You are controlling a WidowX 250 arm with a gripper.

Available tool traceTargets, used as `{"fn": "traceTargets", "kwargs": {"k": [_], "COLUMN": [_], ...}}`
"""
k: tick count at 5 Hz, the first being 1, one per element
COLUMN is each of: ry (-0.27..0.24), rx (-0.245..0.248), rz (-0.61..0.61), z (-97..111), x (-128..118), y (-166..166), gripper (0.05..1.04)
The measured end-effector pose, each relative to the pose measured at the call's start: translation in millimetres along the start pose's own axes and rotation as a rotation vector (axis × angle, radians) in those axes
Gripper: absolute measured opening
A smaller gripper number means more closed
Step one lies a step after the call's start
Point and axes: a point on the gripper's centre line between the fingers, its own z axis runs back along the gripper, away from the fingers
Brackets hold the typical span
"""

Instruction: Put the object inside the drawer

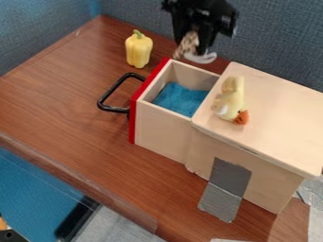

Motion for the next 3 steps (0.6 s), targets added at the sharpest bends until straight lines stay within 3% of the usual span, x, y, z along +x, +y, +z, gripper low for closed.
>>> {"fn": "traceTargets", "kwargs": {"k": [1, 3], "ry": [0.064, 0.168], "rx": [0.025, 0.057], "rz": [-0.015, 0.05], "z": [-8, -24], "x": [-24, -36], "y": [-6, -2], "gripper": [0.538, 0.993]}}
